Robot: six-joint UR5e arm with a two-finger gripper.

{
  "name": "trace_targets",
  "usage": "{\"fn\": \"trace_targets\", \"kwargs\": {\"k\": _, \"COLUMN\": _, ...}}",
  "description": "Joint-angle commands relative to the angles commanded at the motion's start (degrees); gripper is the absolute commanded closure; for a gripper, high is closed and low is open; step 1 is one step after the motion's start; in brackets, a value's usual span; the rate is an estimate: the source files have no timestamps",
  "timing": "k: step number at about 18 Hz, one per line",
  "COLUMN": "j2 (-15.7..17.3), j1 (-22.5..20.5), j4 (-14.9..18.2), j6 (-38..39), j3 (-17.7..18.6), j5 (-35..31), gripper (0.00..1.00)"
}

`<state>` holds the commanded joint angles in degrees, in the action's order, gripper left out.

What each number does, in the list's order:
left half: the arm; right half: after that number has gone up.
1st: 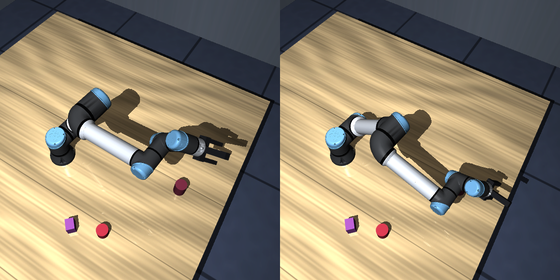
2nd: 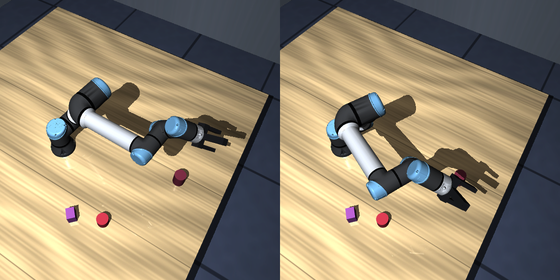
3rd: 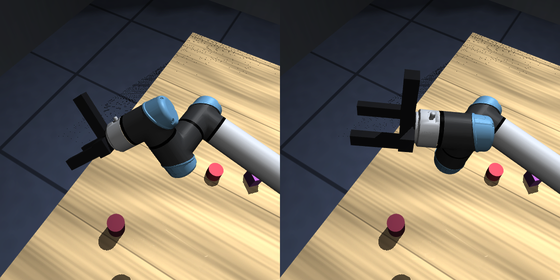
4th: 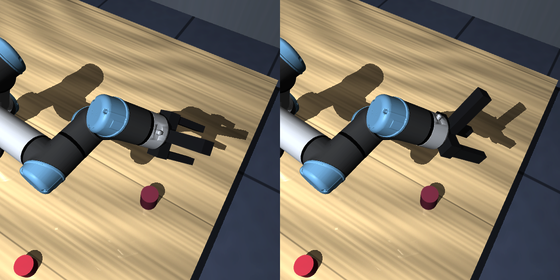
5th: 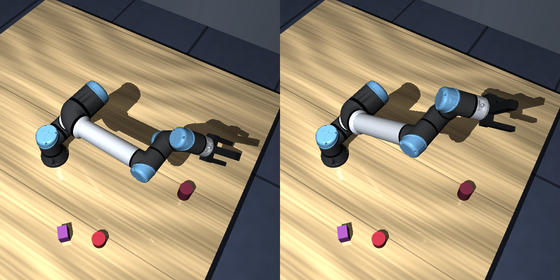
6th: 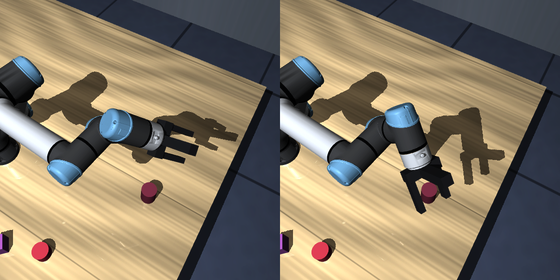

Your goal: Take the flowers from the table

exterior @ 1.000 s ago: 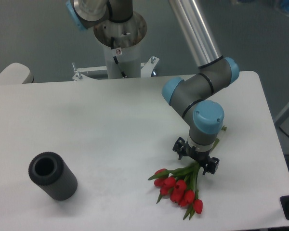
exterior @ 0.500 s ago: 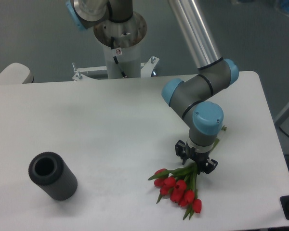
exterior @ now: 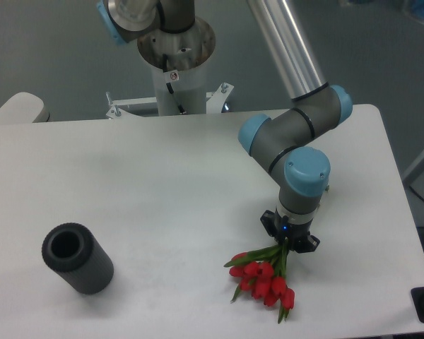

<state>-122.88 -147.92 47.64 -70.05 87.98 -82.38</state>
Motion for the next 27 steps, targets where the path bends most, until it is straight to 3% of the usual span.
{"fn": "trace_targets", "kwargs": {"k": 7, "j2": 4.0, "j1": 0.1, "j4": 0.1, "j6": 0.8, "j3": -4.1, "j5": 20.3, "gripper": 0.8}}
{"fn": "trace_targets", "kwargs": {"k": 11, "j2": 4.5, "j1": -0.6, "j4": 0.1, "j6": 4.6, "j3": -6.0, "j5": 32.5, "gripper": 0.8}}
{"fn": "trace_targets", "kwargs": {"k": 16, "j2": 4.4, "j1": -3.0, "j4": 0.1, "j6": 4.9, "j3": -6.4, "j5": 41.9, "gripper": 0.8}}
{"fn": "trace_targets", "kwargs": {"k": 27, "j2": 5.0, "j1": -3.6, "j4": 0.1, "j6": 10.6, "j3": -7.3, "j5": 45.7, "gripper": 0.79}}
